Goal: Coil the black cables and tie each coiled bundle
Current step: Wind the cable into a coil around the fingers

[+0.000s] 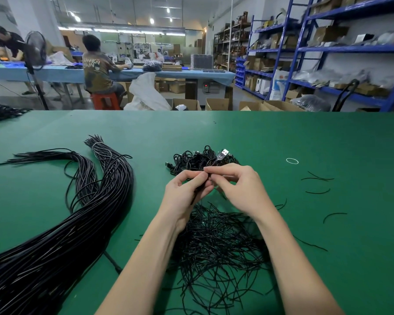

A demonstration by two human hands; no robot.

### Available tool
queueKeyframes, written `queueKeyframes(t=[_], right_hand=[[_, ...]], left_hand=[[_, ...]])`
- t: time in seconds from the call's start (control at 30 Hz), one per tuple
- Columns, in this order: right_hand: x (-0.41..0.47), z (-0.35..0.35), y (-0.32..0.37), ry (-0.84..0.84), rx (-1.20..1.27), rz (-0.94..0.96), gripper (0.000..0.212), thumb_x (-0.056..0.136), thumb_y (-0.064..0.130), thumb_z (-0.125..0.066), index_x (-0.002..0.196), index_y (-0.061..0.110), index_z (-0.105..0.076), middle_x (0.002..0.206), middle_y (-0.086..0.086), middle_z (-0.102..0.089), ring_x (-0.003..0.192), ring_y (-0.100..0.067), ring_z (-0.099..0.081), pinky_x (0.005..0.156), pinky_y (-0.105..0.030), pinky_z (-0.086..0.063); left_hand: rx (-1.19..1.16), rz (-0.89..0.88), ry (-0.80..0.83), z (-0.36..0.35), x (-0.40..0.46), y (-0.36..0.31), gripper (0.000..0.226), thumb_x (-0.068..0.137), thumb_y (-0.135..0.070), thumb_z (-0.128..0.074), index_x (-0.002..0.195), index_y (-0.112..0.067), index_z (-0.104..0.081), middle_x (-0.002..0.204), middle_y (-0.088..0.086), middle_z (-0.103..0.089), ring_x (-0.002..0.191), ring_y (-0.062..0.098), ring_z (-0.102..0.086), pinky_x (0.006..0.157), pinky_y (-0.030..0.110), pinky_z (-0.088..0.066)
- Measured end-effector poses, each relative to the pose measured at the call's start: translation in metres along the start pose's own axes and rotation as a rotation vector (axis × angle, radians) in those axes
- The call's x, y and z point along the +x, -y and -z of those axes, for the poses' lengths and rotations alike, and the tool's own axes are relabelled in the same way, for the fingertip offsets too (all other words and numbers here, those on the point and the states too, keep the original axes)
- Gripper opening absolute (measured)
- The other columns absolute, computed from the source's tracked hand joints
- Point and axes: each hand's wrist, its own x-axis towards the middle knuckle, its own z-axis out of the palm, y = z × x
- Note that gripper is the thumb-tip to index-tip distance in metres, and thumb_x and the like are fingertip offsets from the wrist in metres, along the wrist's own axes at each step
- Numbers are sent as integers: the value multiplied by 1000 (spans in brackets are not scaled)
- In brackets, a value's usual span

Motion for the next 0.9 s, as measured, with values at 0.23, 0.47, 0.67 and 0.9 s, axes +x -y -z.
queueKeyframes(t=[0.23,0.47,0.67,0.9], right_hand=[[-1,-2,4,-131,84,-87,14,81,12,-82,78,26,-80,66,9,-75,56,-3,-68,62,-17,-53],[-1,1,6,-117,-34,-100,16,79,14,-79,73,28,-80,62,15,-73,58,3,-69,58,-8,-50],[-1,1,4,-7,221,-238,10,86,7,-78,84,16,-80,74,2,-78,65,-6,-72,61,-16,-56],[2,-1,-2,146,821,-648,9,80,16,-79,80,8,-82,77,-1,-74,59,-4,-61,54,-16,-55]], left_hand=[[-43,-27,11,-2,0,-2,4,90,-1,-68,87,0,-66,75,10,-72,72,14,-71,72,22,-59],[142,-127,-23,-4,0,2,7,90,-4,-70,90,3,-70,78,16,-71,75,17,-70,73,21,-58],[73,-60,-113,-6,0,-1,10,89,-2,-69,79,-1,-67,68,12,-67,61,14,-67,64,22,-58],[-161,89,-59,-8,-5,-6,7,88,-6,-69,91,0,-70,86,17,-73,75,17,-73,65,20,-58]])
